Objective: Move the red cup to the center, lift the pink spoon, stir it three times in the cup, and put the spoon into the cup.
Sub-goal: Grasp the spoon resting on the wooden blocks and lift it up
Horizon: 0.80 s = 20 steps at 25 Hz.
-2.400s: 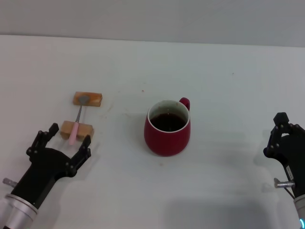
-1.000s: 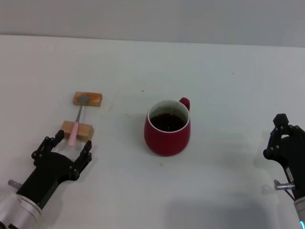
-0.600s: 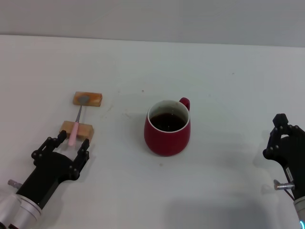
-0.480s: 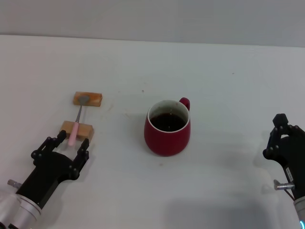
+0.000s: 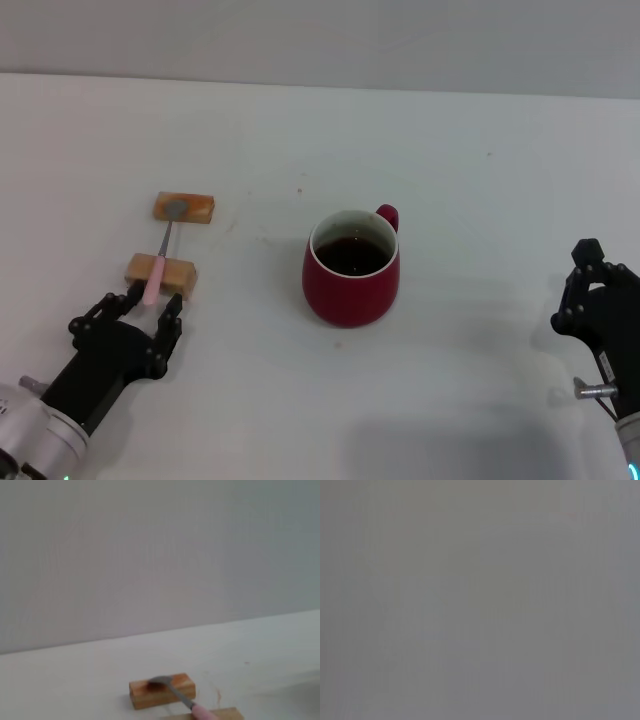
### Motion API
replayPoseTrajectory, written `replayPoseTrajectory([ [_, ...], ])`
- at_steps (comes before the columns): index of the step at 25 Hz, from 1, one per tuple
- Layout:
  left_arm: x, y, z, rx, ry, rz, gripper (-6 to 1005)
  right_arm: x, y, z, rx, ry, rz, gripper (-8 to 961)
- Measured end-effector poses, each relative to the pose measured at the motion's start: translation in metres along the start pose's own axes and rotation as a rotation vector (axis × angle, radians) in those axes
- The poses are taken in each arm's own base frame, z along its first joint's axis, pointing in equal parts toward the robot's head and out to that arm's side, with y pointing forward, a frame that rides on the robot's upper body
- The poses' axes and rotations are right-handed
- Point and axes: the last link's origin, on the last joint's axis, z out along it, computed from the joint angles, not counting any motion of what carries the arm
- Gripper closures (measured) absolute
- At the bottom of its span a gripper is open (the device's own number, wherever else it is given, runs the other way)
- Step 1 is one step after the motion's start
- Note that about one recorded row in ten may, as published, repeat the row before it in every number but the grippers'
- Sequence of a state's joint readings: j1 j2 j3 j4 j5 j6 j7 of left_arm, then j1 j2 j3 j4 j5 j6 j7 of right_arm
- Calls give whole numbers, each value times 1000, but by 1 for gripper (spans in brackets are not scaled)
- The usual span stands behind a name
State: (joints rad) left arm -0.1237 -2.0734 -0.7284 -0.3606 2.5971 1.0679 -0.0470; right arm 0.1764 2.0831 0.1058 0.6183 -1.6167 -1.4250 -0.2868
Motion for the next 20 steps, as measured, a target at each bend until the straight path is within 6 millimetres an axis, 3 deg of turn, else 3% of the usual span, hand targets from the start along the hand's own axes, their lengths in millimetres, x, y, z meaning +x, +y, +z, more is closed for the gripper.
replayPoseTrajectory([
  [1, 0, 0, 1, 0, -1, -5, 415, 0, 0, 0, 0, 0, 0, 953],
  [6, 3, -1, 1, 21, 18, -13, 630, 1, 0, -1, -3, 4, 0, 953],
  [17, 8, 0, 2, 12, 44, -12, 830, 1, 1, -2, -9, 5, -2, 953],
  [20, 10, 1, 1, 8, 67, -11, 830, 1, 1, -1, -12, 7, -5, 953],
])
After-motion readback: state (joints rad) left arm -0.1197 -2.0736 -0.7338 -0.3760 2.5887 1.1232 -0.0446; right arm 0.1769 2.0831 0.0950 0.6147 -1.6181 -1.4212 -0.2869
